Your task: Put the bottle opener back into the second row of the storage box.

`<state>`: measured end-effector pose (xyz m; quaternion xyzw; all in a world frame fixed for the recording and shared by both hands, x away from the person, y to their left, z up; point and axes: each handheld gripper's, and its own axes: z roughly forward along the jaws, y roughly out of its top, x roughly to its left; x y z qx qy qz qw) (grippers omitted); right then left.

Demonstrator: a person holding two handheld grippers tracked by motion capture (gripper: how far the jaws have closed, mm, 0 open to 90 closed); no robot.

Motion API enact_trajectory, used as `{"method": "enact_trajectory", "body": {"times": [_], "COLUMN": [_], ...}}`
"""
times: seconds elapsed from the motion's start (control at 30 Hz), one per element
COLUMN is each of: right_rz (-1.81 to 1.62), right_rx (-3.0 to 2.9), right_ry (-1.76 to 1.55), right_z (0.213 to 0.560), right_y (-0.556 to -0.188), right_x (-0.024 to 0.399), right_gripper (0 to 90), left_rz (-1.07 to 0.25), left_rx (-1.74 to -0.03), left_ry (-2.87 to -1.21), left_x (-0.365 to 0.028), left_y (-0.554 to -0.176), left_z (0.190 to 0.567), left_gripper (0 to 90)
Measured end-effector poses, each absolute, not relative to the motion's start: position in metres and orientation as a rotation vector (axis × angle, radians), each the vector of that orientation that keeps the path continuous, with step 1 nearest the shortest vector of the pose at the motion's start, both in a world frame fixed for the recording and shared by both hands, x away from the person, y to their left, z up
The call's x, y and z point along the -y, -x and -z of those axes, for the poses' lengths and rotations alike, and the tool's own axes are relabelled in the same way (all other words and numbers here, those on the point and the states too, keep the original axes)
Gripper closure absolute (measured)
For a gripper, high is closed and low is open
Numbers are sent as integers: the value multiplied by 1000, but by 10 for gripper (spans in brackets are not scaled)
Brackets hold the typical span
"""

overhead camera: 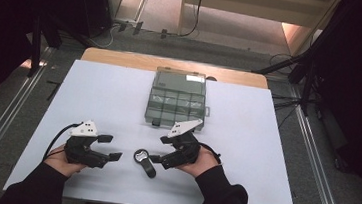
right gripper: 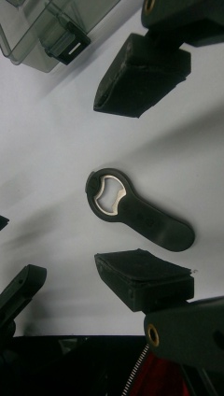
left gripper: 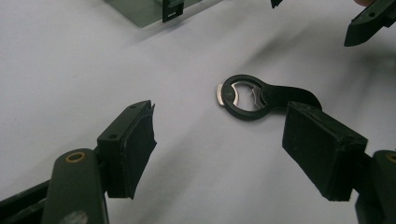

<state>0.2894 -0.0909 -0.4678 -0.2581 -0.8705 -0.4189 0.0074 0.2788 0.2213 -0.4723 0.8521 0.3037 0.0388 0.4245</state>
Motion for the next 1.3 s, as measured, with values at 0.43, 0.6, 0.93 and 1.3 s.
{"method": "enact_trajectory", "body": {"times": [0.43,0.6,0.93,1.3], "right_rz": [1142,1068,938,778], "right_rx": [2722,2727,2748,2735], "right_ry": [1024,1063,1106,1173], "right_z": [465,466,468,470], "right_y": [-287,-285,-285,-286], "right_x": [69,61,47,36], "right_gripper": [255,259,273,290], "left_rz": [-99,-97,-97,-96], "left_rx": [-765,-764,-765,-767], "left_ry": [-2130,-2132,-2133,-2134], "left_x": [-221,-222,-222,-222], "left_y": [-279,-279,-279,-279], "left_z": [472,472,472,473], "left_gripper": [251,252,251,251]}}
